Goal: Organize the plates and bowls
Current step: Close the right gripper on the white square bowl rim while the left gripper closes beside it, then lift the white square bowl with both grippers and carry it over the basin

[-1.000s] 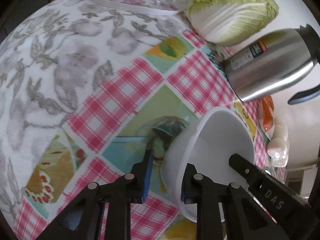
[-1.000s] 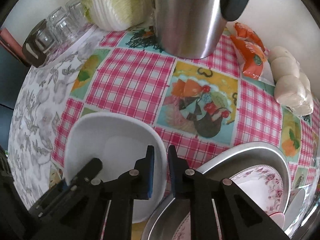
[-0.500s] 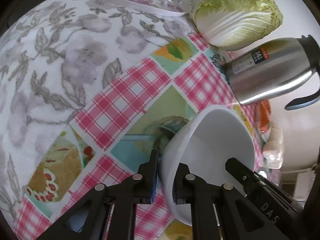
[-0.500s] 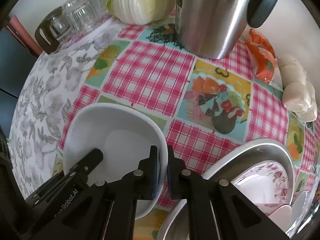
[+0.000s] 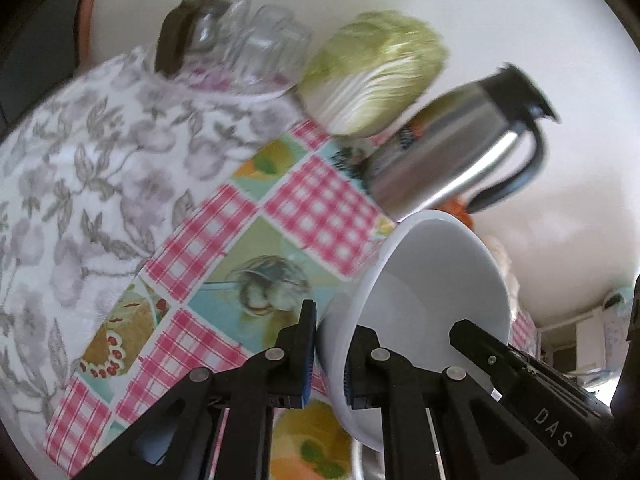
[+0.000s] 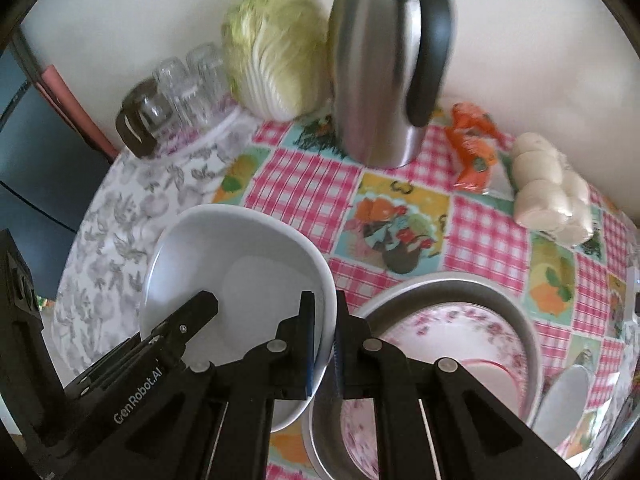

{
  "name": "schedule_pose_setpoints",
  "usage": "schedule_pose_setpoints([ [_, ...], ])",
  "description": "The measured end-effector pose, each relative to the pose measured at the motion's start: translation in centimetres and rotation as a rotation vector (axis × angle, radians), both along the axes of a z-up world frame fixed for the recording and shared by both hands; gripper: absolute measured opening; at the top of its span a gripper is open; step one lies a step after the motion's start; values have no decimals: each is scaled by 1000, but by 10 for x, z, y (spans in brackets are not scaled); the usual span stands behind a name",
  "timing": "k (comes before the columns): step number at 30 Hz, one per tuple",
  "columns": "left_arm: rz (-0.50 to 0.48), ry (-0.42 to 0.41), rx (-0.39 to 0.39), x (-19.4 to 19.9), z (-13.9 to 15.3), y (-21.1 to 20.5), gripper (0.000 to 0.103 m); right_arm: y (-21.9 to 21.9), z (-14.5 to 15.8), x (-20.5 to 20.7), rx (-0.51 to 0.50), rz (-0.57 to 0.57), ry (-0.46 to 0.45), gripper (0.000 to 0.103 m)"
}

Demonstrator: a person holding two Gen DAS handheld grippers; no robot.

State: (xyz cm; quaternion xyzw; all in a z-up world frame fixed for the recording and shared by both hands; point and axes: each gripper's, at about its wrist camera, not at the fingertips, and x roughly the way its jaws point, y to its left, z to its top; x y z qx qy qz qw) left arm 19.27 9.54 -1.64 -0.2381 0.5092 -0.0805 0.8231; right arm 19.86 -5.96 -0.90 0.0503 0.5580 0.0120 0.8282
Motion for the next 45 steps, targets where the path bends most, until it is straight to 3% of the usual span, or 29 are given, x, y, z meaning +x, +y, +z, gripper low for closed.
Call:
schedule_pose_setpoints([
  [8, -84, -84, 27, -29, 37, -35, 13, -35, 36, -45, 52, -46, -75, 9],
  [16, -156, -115, 53, -53, 50, -67, 13, -71, 37, -98, 118, -140, -133, 10],
  [25, -230, -137, 137, -77, 56, -103, 14, -100, 30, -146, 193, -246, -211, 12],
  [34, -237, -168, 166, -87, 67, -120, 15, -128, 34, -155, 276, -261, -241, 13],
  [45, -206, -205, 157, -93, 84, -131, 14, -142, 48, -160, 284, -194, -265, 13],
])
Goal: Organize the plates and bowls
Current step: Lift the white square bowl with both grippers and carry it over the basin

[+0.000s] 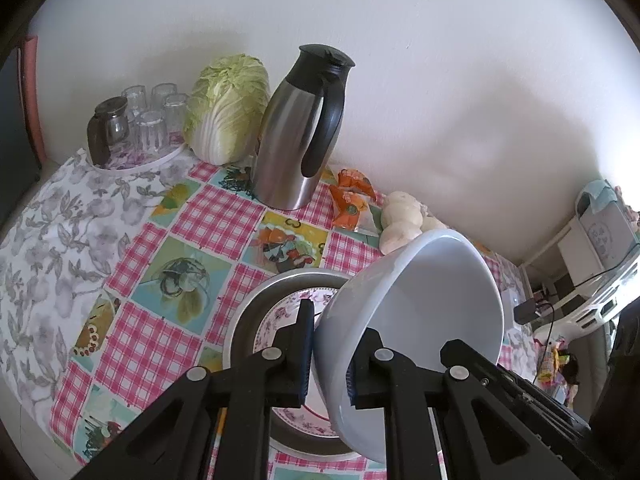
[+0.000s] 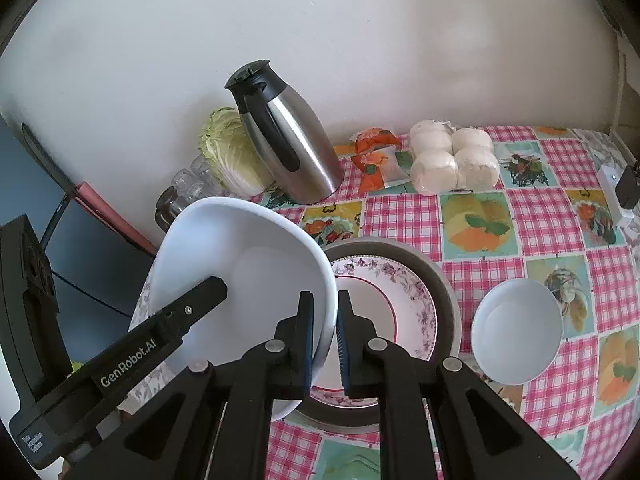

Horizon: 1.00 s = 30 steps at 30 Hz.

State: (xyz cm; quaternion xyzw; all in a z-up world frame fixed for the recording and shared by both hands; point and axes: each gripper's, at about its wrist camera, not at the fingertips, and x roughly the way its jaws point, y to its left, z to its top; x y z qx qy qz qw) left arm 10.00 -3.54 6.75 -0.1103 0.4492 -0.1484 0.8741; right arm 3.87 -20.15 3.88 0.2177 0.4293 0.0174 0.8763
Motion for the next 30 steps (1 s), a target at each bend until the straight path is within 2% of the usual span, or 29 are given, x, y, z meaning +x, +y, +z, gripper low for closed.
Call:
schedule_pose_setpoints([
  [13, -11, 21, 17, 2, -8, -20, 15, -17, -2, -2, 9, 17, 6, 14],
  [23, -10, 75, 87, 9, -28, -32, 16, -24, -24, 3, 17, 13, 81, 14],
  [30, -5, 123, 109, 16, -45, -32, 16, -23, -41, 10, 25, 16, 133, 14],
])
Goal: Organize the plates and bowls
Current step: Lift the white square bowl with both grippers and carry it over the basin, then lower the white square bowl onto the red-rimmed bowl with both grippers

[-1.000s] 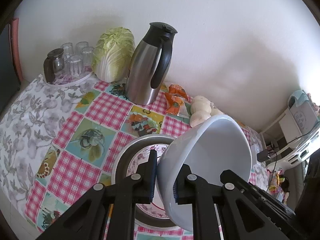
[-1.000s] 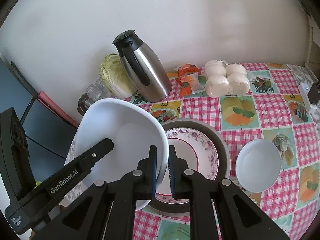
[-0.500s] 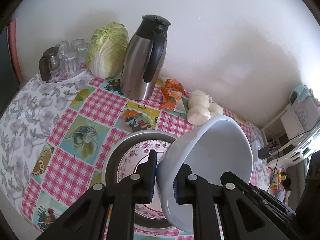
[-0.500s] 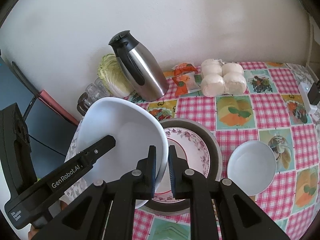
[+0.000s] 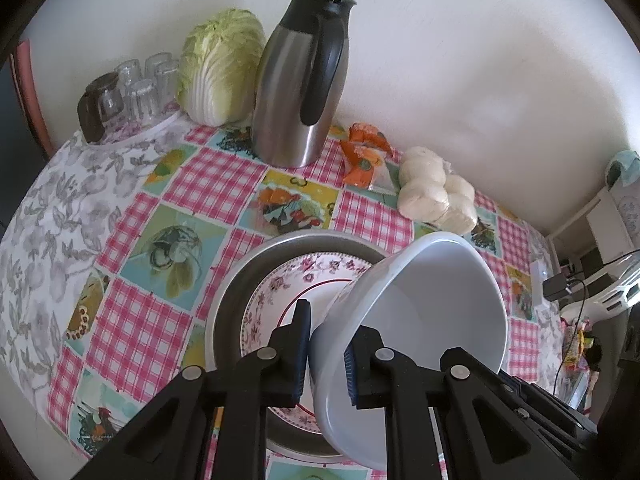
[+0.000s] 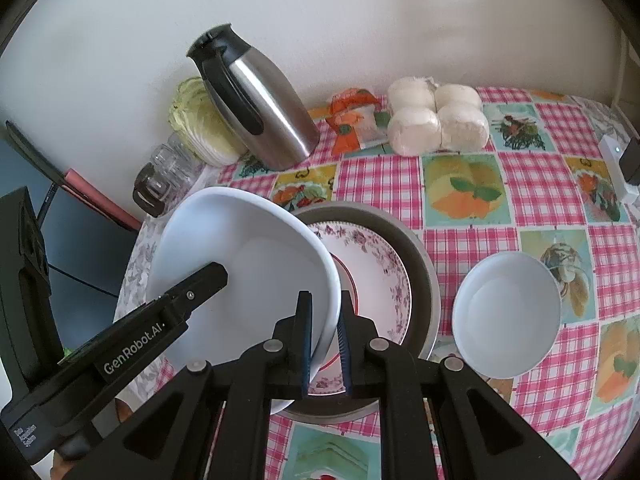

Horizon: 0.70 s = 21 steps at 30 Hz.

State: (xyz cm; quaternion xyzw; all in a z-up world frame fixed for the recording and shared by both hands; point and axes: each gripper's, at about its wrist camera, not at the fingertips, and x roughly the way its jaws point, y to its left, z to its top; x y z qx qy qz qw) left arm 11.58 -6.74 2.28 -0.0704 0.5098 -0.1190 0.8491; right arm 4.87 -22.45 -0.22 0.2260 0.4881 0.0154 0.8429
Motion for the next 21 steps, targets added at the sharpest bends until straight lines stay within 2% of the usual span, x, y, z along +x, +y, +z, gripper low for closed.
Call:
schedule_pose_setpoints([
  [4, 1, 15, 10, 3, -5, -1, 16, 0, -6, 2, 5, -1, 18, 14],
  [8, -4, 30, 19, 4, -10, -3, 21, 0, -11, 5, 6, -1, 34, 14],
  [21, -6, 64, 42, 7, -23, -5, 21, 0, -23, 9, 14, -11, 71, 14],
])
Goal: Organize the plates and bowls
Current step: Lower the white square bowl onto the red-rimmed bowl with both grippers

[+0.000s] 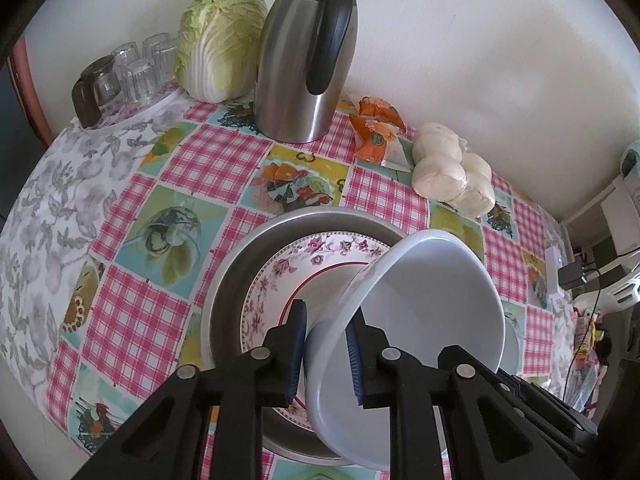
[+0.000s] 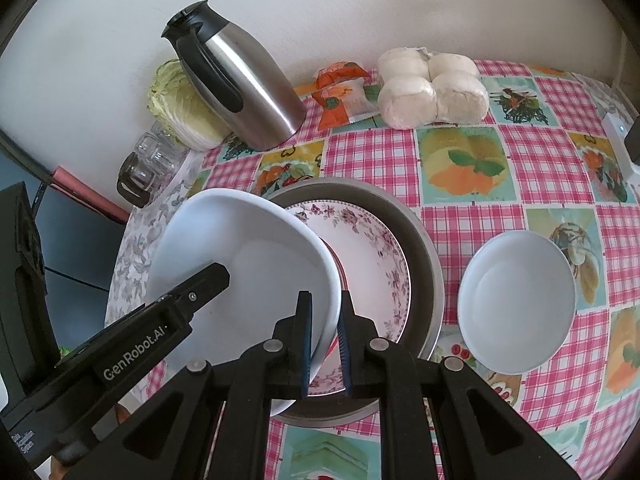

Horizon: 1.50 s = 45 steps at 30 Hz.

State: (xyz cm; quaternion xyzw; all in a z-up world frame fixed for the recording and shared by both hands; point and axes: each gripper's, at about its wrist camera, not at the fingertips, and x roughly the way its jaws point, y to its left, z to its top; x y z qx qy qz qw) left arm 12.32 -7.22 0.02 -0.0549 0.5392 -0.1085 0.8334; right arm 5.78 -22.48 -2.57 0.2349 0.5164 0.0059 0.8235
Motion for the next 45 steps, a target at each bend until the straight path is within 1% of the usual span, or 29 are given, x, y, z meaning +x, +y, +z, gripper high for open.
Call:
schedule_pose_setpoints([
  [9, -1, 12, 7, 2, -5, 0, 21, -1, -5, 3, 2, -11, 13, 14],
  [18, 9, 5, 6, 3, -3, 2, 22, -1, -9, 6, 6, -14, 23, 15],
  [23, 17, -1, 5, 3, -1, 5, 24, 0, -10, 7, 1, -12, 28, 16],
  [29, 30, -1, 7, 3, -1, 7, 25, 0, -11, 8, 1, -18, 36, 17],
  [35, 29, -20, -16, 1, 8, 9, 25, -2, -4, 7, -2, -23, 12, 17],
  [37, 22, -25, -38, 0, 12, 9, 25, -2, -2, 6, -2, -23, 6, 18],
  [39, 21, -35, -35, -1, 16, 8, 25, -3, 1, 5, -2, -24, -1, 18],
  [41, 21, -43, -30, -2, 19, 8, 28, -3, 3, 4, 4, -25, -7, 18],
  [43, 23, -55, -32, -2, 24, 9, 38, -5, 4, 4, 16, -28, -14, 18],
  [45, 33, -69, -23, -3, 28, 11, 41, -6, 8, 3, 15, -29, -23, 19],
])
